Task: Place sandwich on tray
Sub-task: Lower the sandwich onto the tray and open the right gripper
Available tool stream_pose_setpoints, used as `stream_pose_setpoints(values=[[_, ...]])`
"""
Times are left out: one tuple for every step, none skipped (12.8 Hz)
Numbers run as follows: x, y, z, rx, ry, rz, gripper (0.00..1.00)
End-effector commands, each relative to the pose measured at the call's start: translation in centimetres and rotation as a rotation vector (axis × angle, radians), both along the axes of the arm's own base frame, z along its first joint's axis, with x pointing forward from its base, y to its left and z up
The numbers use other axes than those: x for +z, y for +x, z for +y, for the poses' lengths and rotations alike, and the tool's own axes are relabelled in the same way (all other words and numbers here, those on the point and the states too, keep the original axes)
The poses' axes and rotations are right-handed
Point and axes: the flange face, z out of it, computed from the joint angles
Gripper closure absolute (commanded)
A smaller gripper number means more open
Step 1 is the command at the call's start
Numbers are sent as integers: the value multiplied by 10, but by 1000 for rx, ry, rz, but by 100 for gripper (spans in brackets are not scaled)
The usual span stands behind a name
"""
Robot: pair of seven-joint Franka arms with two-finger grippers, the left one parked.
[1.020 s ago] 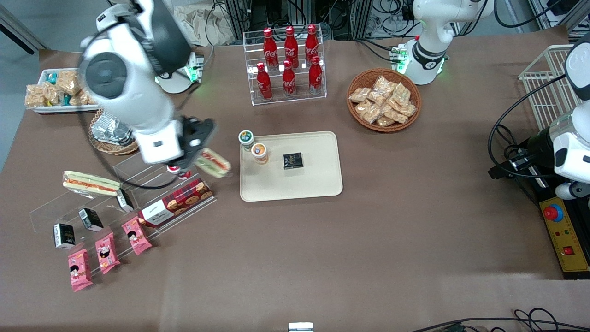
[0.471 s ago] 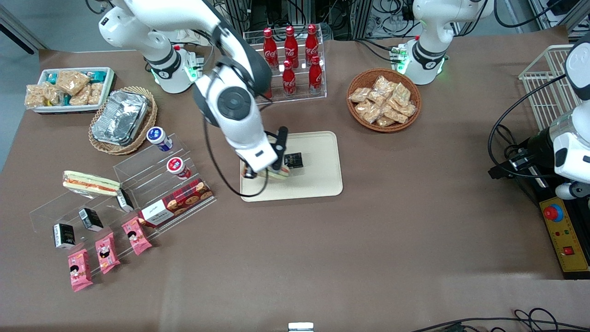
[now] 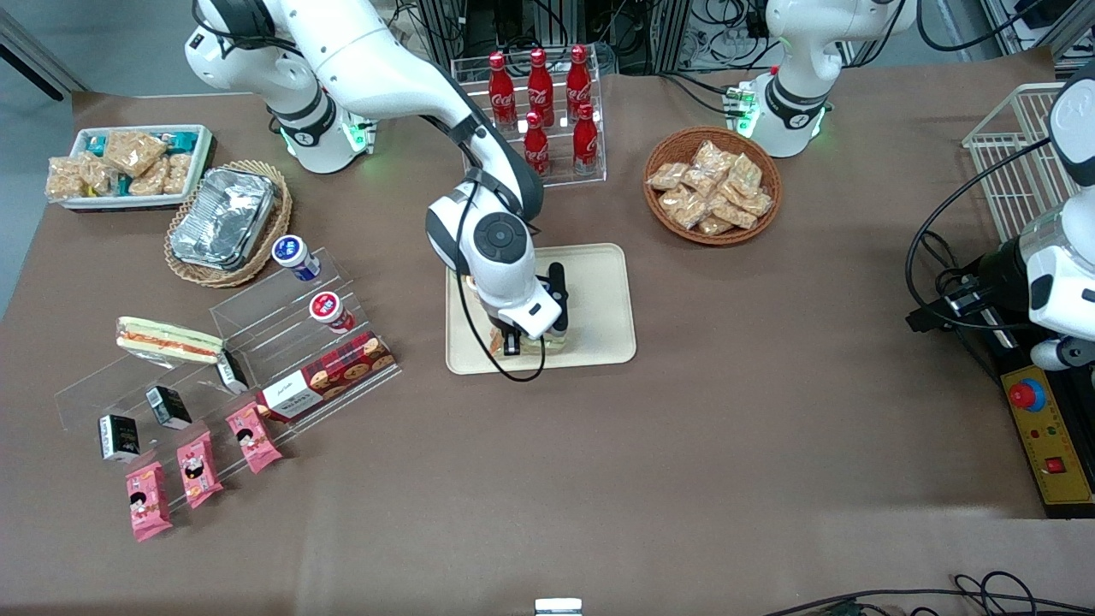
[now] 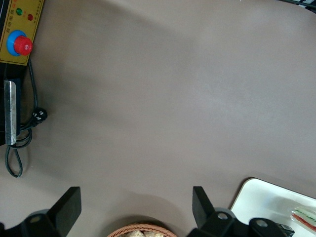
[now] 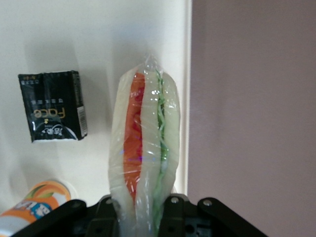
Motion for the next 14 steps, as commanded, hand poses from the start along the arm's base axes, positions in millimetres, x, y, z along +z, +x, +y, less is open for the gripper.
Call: stream_pose_setpoints(values=[[-9,-1,6,29,5,4,96],[-18,0,7,30,7,-2,95],[-25,1,7,21,8,-8,94],[-32,0,7,10,3,-6,72],[-34,1,6,6,1,-4,25],[-34,1,5,4,-2,-3,0],[-29,2,4,4,1,-4,0],[-19,7,2,-1,10,-10,0],[-5,12,-4,-9,16,-10,0],[21,15,-14,-32,9,7,0],[46,24,-32,-65,3,24,0],[77,29,-49,-96,5,36,0],[110,40,-82,-160,-3,57,0],[143,50,-119,-261,-13,79,0]])
